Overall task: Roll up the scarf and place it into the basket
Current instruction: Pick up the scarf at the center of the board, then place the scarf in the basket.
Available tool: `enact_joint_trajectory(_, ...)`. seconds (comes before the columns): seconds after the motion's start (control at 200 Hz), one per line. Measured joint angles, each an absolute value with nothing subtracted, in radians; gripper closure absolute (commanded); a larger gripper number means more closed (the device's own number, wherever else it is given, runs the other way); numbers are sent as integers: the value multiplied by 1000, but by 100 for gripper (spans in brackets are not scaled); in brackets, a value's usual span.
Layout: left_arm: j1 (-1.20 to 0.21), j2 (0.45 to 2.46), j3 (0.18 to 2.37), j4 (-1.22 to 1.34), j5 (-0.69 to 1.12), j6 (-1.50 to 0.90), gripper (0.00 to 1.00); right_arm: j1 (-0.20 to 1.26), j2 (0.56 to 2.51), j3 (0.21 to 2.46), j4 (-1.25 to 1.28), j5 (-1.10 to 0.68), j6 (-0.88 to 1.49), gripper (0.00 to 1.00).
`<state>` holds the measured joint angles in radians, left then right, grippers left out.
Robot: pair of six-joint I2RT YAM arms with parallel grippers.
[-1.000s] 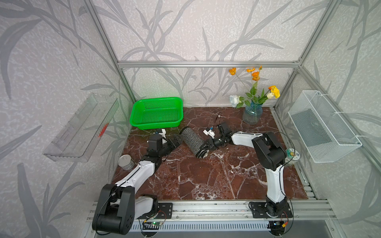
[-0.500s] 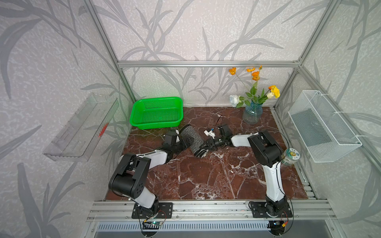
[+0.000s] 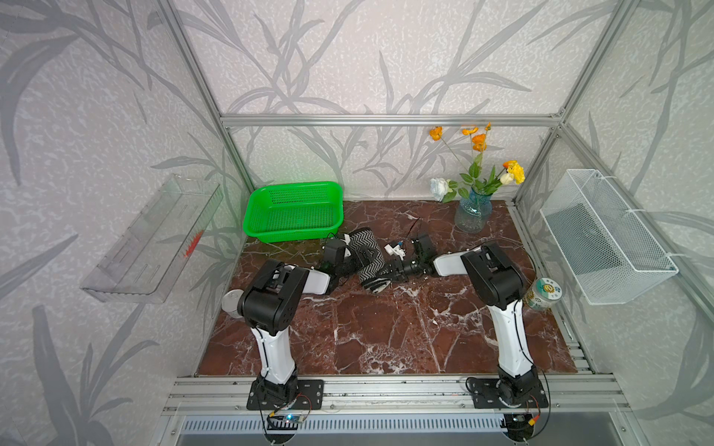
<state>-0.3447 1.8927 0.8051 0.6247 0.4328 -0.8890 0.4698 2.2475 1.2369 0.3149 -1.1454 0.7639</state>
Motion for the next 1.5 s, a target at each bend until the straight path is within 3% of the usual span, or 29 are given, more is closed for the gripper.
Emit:
enact_joint_trajectory(0.075,-345,1918,819,638,450,-892,30,470,2251,1237,325,-1147,772,67)
enact_joint_trajectory(0.155,-345,1948,834,647,466,-900,53,470,2255,1237,345,-1151,789,66)
enact_joint_trajectory(0.245,-343,1969,841,650,479,-899,91,470,2257,1232,363,-1153,802,62)
enact_joint_trajectory(0.28,-343,1972,847,649,488,-901,100,470,2257,1230,367,-1153,805,60)
enact_joint_trajectory(0.31,-343,1971,852,645,494,-900,100,469,2257,1228,369,-1152,804,53)
enact_joint_trajectory(0.32,-343,1971,854,644,497,-897,100,469,2257,1227,369,-1152,807,21)
enact_joint_trajectory(0.325,-343,1971,854,643,498,-897,100,468,2257,1226,369,-1151,806,11)
enact_joint_trajectory(0.335,-343,1971,856,642,500,-896,100,467,2256,1225,370,-1152,802,2)
enact_joint_trajectory(0.345,-344,1970,858,640,502,-896,100,467,2256,1224,369,-1152,803,0)
enact_joint_trajectory(0.485,-345,1949,895,561,523,-874,100,455,2199,1218,323,-1156,749,1)
enact_joint_trajectory(0.72,-313,1817,1050,334,554,-813,100,438,1956,1099,96,-991,566,1)
enact_joint_trajectory(1.015,-55,1786,1385,274,577,-815,100,434,1645,989,-112,-822,365,1)
enact_joint_trajectory(1.22,96,1981,1525,354,551,-902,100,442,1490,945,-204,-688,274,1)
enact_joint_trajectory(1.5,149,2340,1654,368,508,-1031,100,442,1330,932,-266,-570,217,1)
